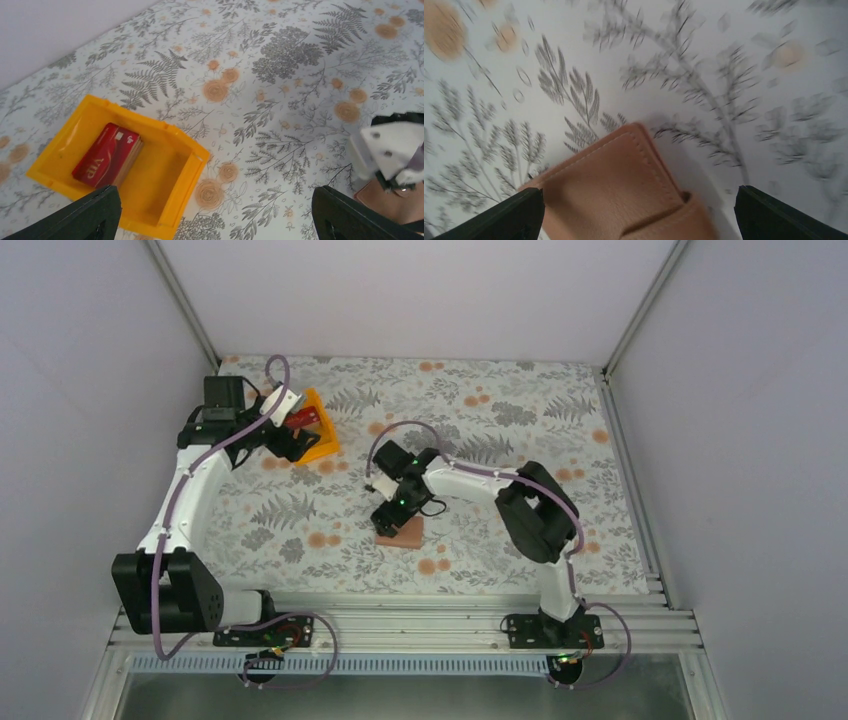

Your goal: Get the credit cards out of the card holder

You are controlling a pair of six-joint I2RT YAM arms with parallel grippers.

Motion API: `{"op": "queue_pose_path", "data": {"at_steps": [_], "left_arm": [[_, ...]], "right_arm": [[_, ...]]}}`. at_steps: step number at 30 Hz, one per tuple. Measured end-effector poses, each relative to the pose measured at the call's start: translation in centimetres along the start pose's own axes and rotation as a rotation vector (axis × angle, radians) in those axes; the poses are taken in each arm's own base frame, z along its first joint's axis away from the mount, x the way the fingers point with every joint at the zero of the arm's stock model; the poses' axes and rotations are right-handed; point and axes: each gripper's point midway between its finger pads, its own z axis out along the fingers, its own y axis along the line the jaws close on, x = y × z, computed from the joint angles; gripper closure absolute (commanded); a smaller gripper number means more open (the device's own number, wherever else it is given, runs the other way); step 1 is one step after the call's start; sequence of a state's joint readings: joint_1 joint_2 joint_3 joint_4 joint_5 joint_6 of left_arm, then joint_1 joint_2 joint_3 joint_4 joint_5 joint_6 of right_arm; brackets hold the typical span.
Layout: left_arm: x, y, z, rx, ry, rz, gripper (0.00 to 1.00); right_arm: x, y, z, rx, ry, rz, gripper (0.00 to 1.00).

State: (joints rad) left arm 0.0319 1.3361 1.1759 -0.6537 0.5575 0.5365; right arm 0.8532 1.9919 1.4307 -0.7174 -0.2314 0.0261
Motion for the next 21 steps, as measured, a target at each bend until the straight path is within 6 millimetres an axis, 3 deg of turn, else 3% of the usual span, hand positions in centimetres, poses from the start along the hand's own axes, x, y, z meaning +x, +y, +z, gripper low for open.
{"op": "queue_pose_path", "data": {"at_steps": [2,6,11,15,21], "left_arm": [[0.1,0.3,-0.5,-0.015,0.000,-0.004,0.05],[-0.1,0.3,-1.3,-0.014,-0.019,-0.012,0.05],[-0.4,0.1,-1.7,-0.003,-0.038,-0.013,0.05],[-0.5,0.0,-1.7,0.001,-0.042,-0.014,0.05],[-0.5,0.0,-1.9,0.002,-0.045,-0.014,0.05]], "right_arm": [[1.4,0.3,1.5,0.011,0.067,-0.029,0.08],[1.2,-0.1,1.6,0.049,0.085,-0.054,0.19],[1.4,-0.1,1.7,0.072,0.097,-0.040,0.56],[1.4,-0.3,1.2,0.095,0.094,-0.024,0.72],[1.2,-0.7,1.1,0.083,0.083,0.055,0.84]]}}
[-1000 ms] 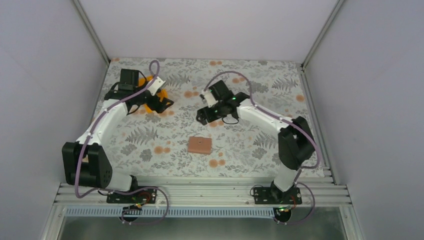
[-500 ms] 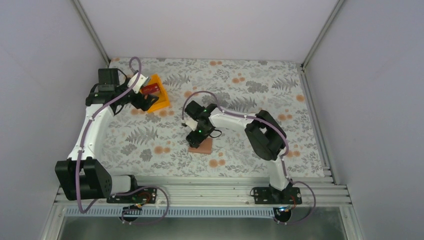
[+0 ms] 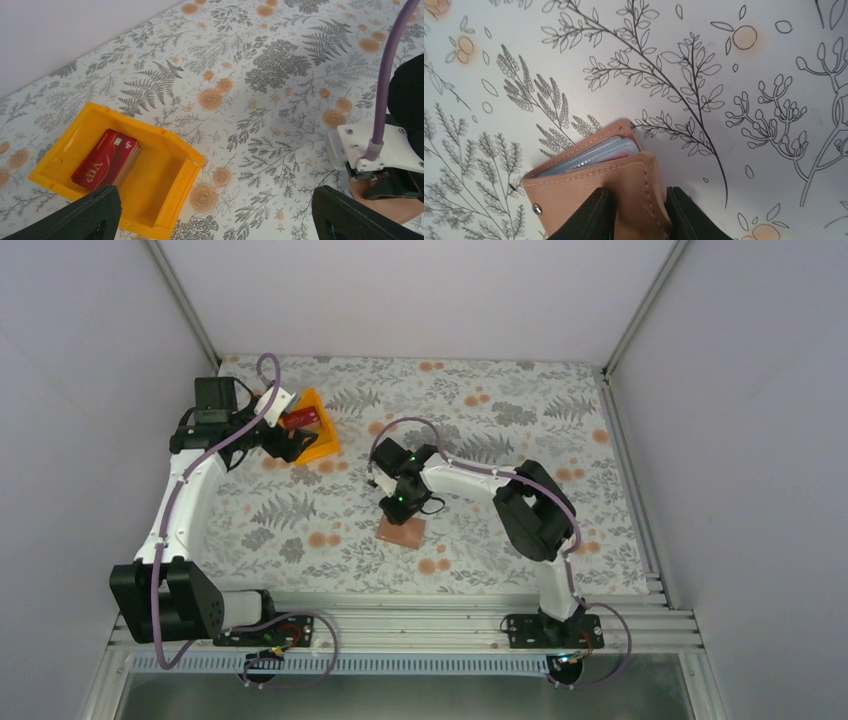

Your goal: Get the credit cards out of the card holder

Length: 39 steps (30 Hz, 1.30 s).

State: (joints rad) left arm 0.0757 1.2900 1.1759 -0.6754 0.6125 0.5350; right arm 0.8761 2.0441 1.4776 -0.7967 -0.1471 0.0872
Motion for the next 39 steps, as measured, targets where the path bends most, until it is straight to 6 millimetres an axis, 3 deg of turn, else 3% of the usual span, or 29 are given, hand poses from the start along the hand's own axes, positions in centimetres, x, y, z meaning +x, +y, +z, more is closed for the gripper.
{"op": "queue_pose_path", "data": {"at_steps": [4,7,9,12,17,20,23,27,38,39], "left_arm": [[0.0,-0.1,0.0,0.003,0.001,-0.001,0.05],[-0.1,-0.2,-0.2,0.006,0.005,-0.004,0.05],[-0.6,-0.3,-0.6,0.010,-0.002,-0.002,0.05],[-2.2,-0.6,-1.5,0.025,-0.027,0.008,0.05],[-6.9,-2.3,-3.8,0.115,-0.147,0.035,0.05],[-9.2,-4.2,-4.7,0.211,-0.216,0.004,0.05],[-10.8,-6.9,-4.4,0.326,-0.244,-0.033,0.05],[-11.7,-9.4,-3.0,0.439,-0.236,-0.082,0.08],[-12.9,-10.5,-1.9,0.474,-0.251,-0.095,0.38],[-12.9,-10.4,-1.8,0.473,-0.253,-0.094,0.46]], "right_arm": [[-0.7,0.0,-0.1,-0.039,-0.026,0.058,0.95],[-1.8,-0.6,-0.7,-0.069,-0.070,0.116,0.95],[-3.1,-1.4,-2.2,-0.096,-0.128,0.168,0.94],[-5.8,-2.8,-6.9,-0.144,-0.285,0.247,0.95],[-11.1,-5.2,-19.5,-0.184,-0.684,0.359,0.95],[-13.9,-4.4,-25.8,-0.236,-0.871,0.360,0.95],[-15.6,-3.5,-29.7,-0.290,-0.988,0.360,0.96],[-16.4,-2.7,-31.6,-0.335,-1.044,0.373,0.96],[-16.7,0.6,-33.2,-0.380,-1.074,0.327,0.95],[-16.8,0.8,-33.3,-0.381,-1.076,0.321,0.95]]}}
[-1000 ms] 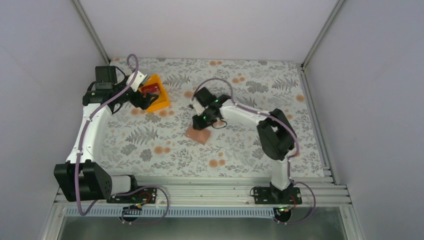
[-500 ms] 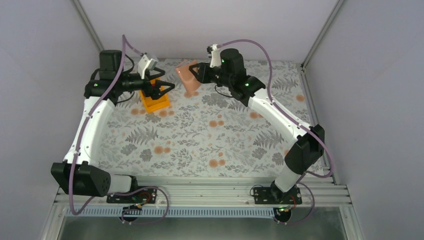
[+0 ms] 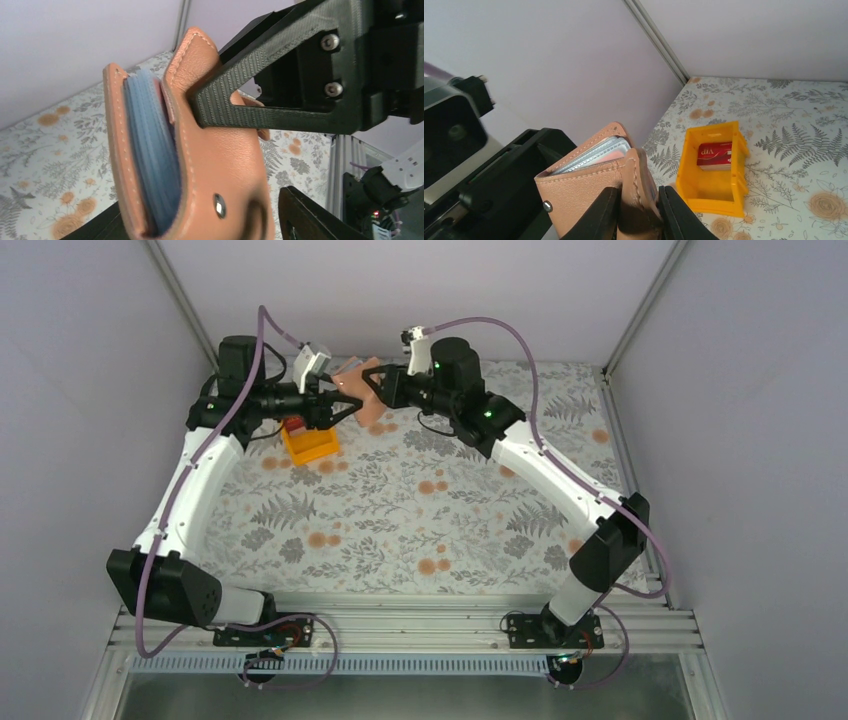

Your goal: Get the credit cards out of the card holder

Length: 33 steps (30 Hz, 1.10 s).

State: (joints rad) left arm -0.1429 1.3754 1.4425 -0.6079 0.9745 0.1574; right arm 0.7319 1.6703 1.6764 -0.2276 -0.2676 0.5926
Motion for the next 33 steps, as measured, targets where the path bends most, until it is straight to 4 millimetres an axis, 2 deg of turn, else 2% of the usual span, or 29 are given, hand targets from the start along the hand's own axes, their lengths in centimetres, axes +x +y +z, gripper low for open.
{"op": "queue_pose_path", "data": {"at_steps": [2,4,6,9,11,13,20,25,30,33], "left_arm": [[0.1,0.1,0.2,0.000,-0.002,0.002,0.60],[0.2,0.0,0.3,0.003,-0.002,-0.004,0.81],[0.1,0.1,0.4,-0.004,-0.003,-0.008,0.95],[0.0,1.0,0.2,-0.029,-0.012,-0.010,0.98],[0.0,0.8,0.4,-0.024,-0.010,-0.002,0.98],[0.2,0.8,0.6,-0.033,-0.002,0.001,0.98],[1.1,2.6,0.4,-0.144,0.037,-0.022,0.98],[1.6,2.5,0.4,-0.143,0.055,-0.021,0.98],[1.7,2.0,0.0,-0.146,0.076,0.026,0.98],[1.2,1.3,-0.5,-0.141,0.080,0.072,0.98]], "right_arm": [[0.1,0.3,0.0,-0.005,0.001,-0.008,0.95],[0.1,0.4,0.0,-0.007,0.003,-0.015,0.91],[0.2,0.5,0.0,-0.012,0.007,-0.027,0.75],[-0.2,1.1,-0.3,-0.026,0.009,-0.059,0.43],[-0.4,1.3,-0.6,-0.037,0.021,-0.093,0.33],[-0.8,1.3,-1.0,-0.035,0.027,-0.130,0.27],[-1.3,-1.4,-3.2,0.095,0.058,-0.272,0.25],[0.2,-0.6,-3.9,0.031,0.135,-0.417,0.26],[0.0,-1.0,-4.8,0.025,0.141,-0.496,0.33],[0.3,-1.1,-4.8,0.008,0.155,-0.509,0.33]]}}
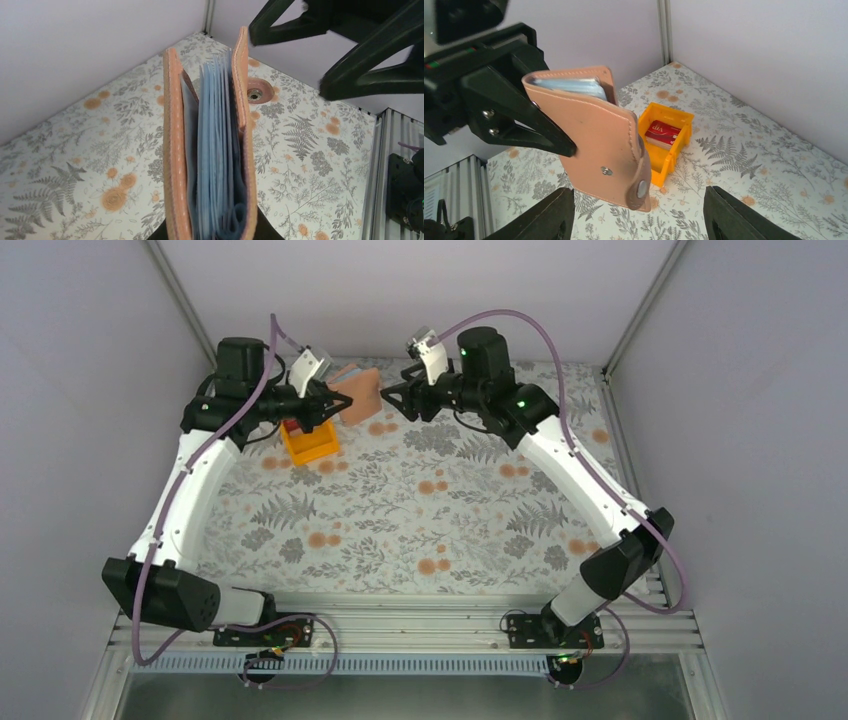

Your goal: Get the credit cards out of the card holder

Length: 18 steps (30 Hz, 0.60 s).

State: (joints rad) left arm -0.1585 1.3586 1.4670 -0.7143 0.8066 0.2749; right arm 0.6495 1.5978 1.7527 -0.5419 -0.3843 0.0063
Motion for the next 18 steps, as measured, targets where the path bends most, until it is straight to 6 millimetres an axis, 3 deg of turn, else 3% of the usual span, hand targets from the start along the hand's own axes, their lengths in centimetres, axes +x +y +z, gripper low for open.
{"op": "queue_pose_path", "data": {"at_steps": [5,10,18], "left_arm": [[-0.8,-0.9,-0.8,0.012,-0.013,0.054,0.98],[-0.4,-1.3,-0.9,0.027,0.001,0.078,0.98],[0.5,-4.0,-1.7,0.143,0.030,0.200,0.98]], "right_arm": [[0.8,0.6,0.6,-0.056,0.024,-0.006,0.33],[1.7,0.1,1.5,-0.059,0.050,-0.002,0.55],[2.1,-1.3,1.2,-0.054,0.062,-0.002,0.51]]}}
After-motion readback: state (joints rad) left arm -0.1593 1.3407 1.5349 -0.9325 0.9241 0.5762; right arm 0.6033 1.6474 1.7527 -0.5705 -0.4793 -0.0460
